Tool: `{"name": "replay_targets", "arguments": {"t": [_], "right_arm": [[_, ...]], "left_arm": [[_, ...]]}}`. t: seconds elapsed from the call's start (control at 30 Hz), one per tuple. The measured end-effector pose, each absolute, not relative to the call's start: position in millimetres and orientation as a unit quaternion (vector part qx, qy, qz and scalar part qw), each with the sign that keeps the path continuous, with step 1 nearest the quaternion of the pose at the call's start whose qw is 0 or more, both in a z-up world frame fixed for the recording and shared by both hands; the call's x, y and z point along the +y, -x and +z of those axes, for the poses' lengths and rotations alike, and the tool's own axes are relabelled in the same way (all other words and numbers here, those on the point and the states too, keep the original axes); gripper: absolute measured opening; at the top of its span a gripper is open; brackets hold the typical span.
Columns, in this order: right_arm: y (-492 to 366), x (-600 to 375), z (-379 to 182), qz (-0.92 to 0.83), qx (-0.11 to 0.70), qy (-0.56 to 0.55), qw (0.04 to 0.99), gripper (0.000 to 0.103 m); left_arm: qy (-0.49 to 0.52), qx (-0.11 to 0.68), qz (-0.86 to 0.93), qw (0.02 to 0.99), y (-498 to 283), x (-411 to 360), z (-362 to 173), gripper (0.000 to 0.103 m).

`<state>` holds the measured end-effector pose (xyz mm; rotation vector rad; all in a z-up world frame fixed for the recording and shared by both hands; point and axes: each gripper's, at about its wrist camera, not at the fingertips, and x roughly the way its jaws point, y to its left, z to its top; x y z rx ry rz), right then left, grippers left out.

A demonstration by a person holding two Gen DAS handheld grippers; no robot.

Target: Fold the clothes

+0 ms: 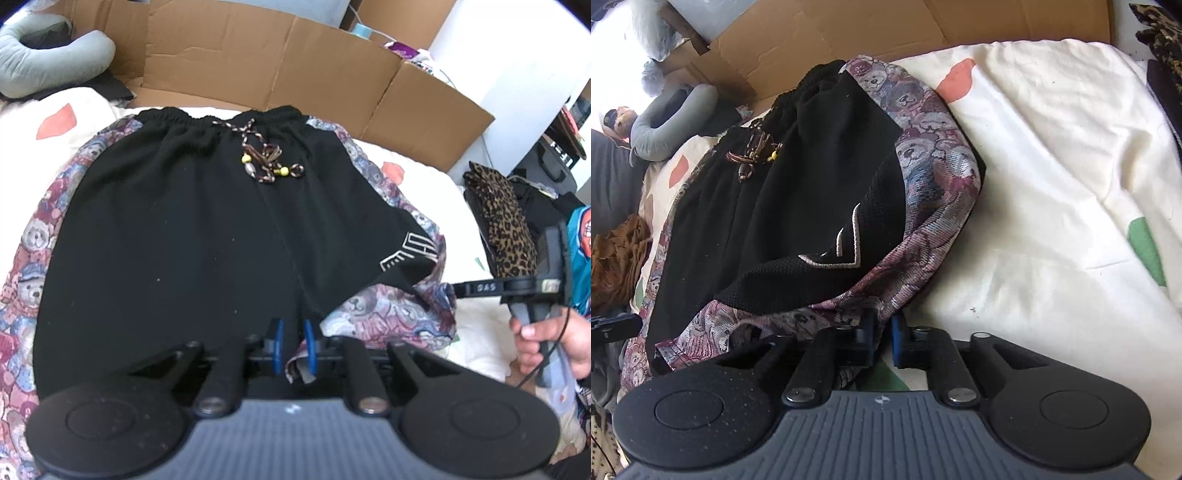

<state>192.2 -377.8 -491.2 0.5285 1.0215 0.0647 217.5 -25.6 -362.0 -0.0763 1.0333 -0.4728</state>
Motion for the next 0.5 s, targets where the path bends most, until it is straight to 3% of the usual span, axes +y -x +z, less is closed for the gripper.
{"name": "replay_targets", "arguments": {"t": [0.13, 0.5], "right_arm": [[-189, -384, -476, 0.033, 0.484, -0.244, 0.84, 0.001], [-168, -412, -431, 0.014, 0.489, -0.219, 0.844, 0.0]], "left_arm": [[0.027, 0.495, -0.236, 0.836, -212, -28, -367, 0.038], [0.011, 0.511, -0.246, 0.823, -205, -31, -381, 0.041]]}}
